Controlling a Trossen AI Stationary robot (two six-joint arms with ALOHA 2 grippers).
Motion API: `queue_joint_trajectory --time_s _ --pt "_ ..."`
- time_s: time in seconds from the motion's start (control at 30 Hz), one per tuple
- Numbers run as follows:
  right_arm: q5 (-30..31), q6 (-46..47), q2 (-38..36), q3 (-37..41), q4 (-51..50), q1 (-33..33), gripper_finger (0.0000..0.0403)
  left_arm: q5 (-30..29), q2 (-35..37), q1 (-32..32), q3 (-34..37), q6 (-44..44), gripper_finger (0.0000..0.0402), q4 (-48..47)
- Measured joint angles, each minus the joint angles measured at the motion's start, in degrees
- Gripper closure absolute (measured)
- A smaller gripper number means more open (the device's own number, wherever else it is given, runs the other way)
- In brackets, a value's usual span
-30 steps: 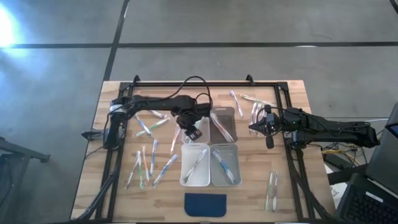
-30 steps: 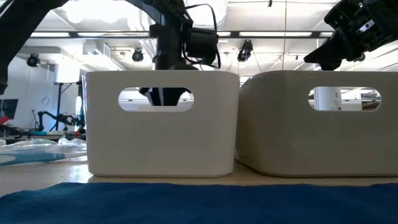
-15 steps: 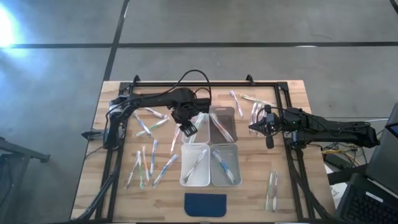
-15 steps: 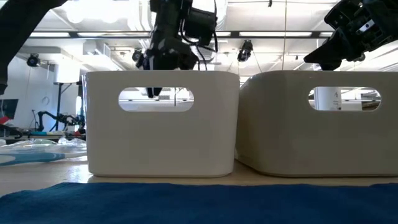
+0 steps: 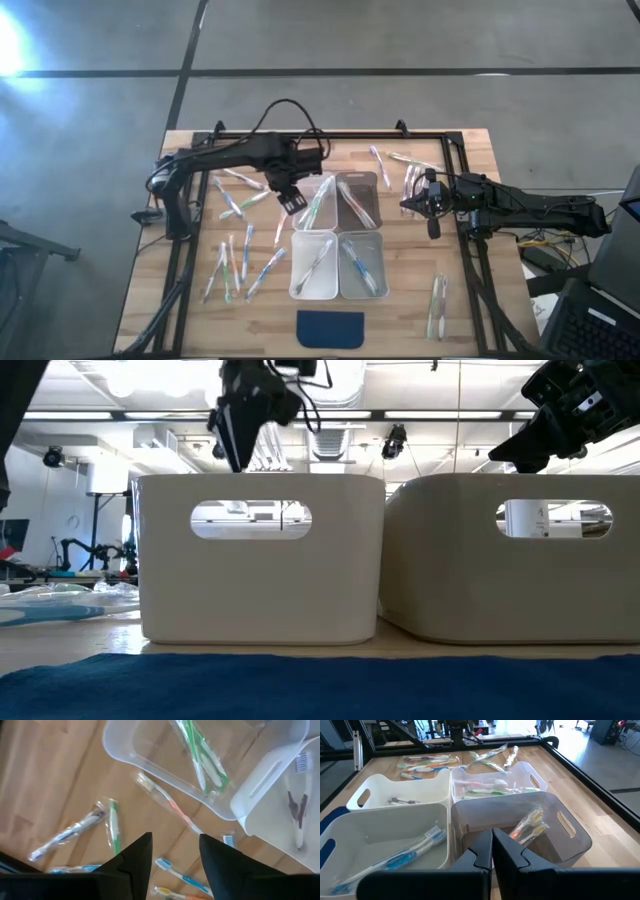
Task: Pick & Place Toothbrushes
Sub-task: Put the violet toothbrush into the white bin
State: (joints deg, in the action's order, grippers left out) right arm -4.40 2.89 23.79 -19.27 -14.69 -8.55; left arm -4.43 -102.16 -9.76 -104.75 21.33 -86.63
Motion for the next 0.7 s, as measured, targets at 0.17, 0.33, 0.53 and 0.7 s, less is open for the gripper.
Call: queue_joint_trajectory --time_s 0.17,0.33,0.53,0.7 --pt "0.00 0.03 -0.01 0.00 -0.01 0.02 0.0394 -2.83 3.98 1.43 0.02 2.13 0.0234 -0.04" --pt "0.00 0.01 -0.01 0.00 -0.01 0.01 0.0394 -6.55 7.88 3.49 0.04 4.42 0.0234 -0.36" --pt "-0.02 -0.04 0.00 0.00 0.01 0.01 0.0394 -9.34 11.64 7.14 0.04 7.22 0.0234 -1.44" --pt "-0.02 -0.03 -0.02 0.00 -0.01 0.01 0.0394 -14.74 13.53 10.90 0.13 12.00 0.0234 -3.52"
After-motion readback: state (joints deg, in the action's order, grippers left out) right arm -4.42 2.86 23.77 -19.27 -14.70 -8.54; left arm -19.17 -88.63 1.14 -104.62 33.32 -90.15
